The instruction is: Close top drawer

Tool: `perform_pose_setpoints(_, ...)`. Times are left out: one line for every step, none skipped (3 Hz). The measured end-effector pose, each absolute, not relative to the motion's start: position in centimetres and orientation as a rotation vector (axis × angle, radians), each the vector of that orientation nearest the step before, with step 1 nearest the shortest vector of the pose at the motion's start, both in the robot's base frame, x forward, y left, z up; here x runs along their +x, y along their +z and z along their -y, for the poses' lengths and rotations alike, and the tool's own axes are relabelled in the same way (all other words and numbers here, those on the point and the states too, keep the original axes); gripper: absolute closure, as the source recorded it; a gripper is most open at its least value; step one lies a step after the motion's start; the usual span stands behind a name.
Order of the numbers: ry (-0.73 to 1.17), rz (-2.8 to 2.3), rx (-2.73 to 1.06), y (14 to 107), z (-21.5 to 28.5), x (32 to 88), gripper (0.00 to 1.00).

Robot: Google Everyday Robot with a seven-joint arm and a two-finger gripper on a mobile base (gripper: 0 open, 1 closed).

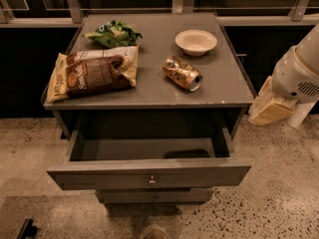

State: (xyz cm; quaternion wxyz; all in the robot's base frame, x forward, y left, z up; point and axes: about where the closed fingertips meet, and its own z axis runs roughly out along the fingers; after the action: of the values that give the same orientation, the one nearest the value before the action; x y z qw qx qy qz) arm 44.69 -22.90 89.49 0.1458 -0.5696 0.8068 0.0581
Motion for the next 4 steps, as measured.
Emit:
perform_pose_setpoints(0.152, -2.322, -1.618, 88.7, 23.0, 43.8, 0.89)
perform_pose_setpoints(0.231, -2.362, -1.440, 85.0, 23.4, 41.0, 1.00)
perform_pose_setpoints(0.454, -2.373, -1.214, 77.0, 24.2, 37.8, 1.00)
perform_pose_setpoints(0.765, -2.304, -1.099, 69.7, 22.0, 36.8, 1.00)
